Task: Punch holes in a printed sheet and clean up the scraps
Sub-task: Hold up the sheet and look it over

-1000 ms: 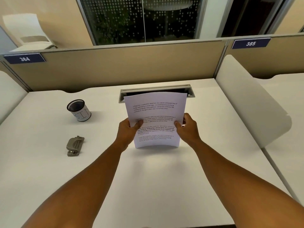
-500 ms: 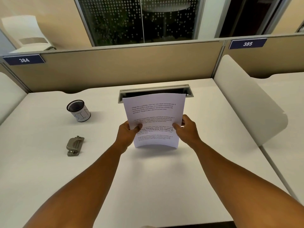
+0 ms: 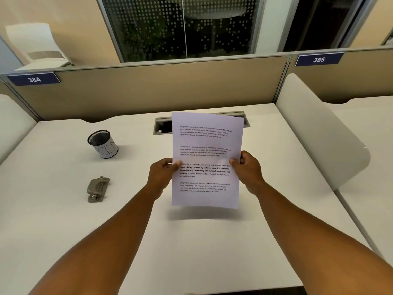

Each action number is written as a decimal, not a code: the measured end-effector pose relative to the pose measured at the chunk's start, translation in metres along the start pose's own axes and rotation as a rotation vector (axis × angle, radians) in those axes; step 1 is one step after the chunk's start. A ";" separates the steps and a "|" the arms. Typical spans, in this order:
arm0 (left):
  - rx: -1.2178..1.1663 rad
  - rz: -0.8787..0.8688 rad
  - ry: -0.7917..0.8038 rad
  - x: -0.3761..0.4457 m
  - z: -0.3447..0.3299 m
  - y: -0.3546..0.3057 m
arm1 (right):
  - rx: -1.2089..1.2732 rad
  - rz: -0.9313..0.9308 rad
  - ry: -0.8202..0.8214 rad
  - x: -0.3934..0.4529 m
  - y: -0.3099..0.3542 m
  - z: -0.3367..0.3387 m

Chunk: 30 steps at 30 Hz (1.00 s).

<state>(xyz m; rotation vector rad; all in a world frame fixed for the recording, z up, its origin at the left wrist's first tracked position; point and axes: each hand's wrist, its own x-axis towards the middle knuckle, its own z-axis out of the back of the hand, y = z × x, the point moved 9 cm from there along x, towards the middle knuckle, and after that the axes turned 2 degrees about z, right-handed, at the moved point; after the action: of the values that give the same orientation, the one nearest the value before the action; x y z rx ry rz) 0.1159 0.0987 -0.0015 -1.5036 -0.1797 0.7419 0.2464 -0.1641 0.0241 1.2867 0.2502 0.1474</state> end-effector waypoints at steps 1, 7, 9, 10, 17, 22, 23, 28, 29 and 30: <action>-0.022 0.016 -0.001 0.000 0.001 0.002 | 0.026 -0.015 -0.013 0.001 -0.002 0.002; -0.134 0.125 -0.045 -0.004 0.006 0.014 | 0.204 -0.111 -0.099 0.008 -0.015 0.013; -0.216 0.169 -0.058 -0.005 0.007 0.017 | 0.276 -0.168 -0.124 0.010 -0.022 0.013; -0.275 0.186 -0.052 -0.005 0.006 0.019 | 0.308 -0.194 -0.130 0.010 -0.025 0.013; -0.504 0.166 -0.033 -0.007 -0.009 0.016 | 0.619 -0.328 -0.044 0.006 -0.033 -0.012; -0.535 0.102 -0.014 -0.006 -0.021 0.007 | 0.699 -0.385 0.083 0.003 -0.030 -0.039; -0.528 0.094 -0.023 -0.006 -0.021 0.005 | 0.700 -0.391 0.110 0.001 -0.030 -0.044; -0.461 0.054 -0.088 -0.002 -0.010 -0.001 | 0.669 -0.407 0.194 -0.006 -0.033 -0.056; -0.439 0.040 -0.089 -0.001 -0.006 -0.003 | 0.660 -0.404 0.195 -0.005 -0.034 -0.053; -0.412 0.026 -0.093 0.000 -0.001 -0.006 | 0.658 -0.398 0.182 -0.003 -0.036 -0.050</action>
<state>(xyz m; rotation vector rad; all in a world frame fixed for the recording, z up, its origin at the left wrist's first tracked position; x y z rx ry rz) 0.1185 0.0985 0.0036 -1.8636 -0.4025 0.8307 0.2293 -0.1284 -0.0226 1.8447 0.7486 -0.1763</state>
